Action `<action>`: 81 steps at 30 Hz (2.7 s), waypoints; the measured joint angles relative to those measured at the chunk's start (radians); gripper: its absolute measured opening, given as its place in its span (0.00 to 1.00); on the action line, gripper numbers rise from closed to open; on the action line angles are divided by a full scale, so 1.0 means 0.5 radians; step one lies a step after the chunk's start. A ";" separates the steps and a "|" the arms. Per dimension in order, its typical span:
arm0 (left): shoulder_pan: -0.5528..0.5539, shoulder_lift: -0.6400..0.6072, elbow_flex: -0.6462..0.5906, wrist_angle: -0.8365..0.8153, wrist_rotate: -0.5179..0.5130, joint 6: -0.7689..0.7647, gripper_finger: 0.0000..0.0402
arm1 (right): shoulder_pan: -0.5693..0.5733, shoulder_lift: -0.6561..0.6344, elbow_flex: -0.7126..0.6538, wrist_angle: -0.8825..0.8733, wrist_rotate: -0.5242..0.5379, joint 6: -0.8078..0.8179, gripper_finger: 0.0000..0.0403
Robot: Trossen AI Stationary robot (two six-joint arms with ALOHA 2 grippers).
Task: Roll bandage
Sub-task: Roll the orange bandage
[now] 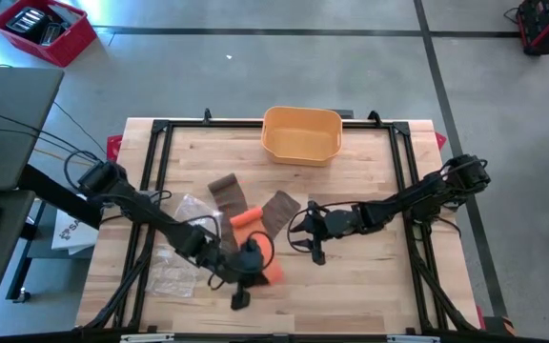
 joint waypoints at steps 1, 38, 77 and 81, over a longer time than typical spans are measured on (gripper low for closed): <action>-0.007 0.046 0.049 0.027 0.043 0.001 0.00 | 0.001 0.000 -0.001 -0.001 -0.001 -0.001 0.40; 0.150 0.018 0.125 -1.317 -0.261 -0.256 0.34 | -0.174 0.000 0.008 0.018 0.017 -0.040 0.40; 0.631 -0.060 -0.478 -0.930 -0.172 0.044 0.30 | -0.153 0.000 0.008 -0.036 0.014 -0.005 0.40; 0.631 -0.060 -0.396 -1.010 -0.250 0.125 0.21 | -0.143 -0.002 0.009 -0.054 0.014 -0.002 0.40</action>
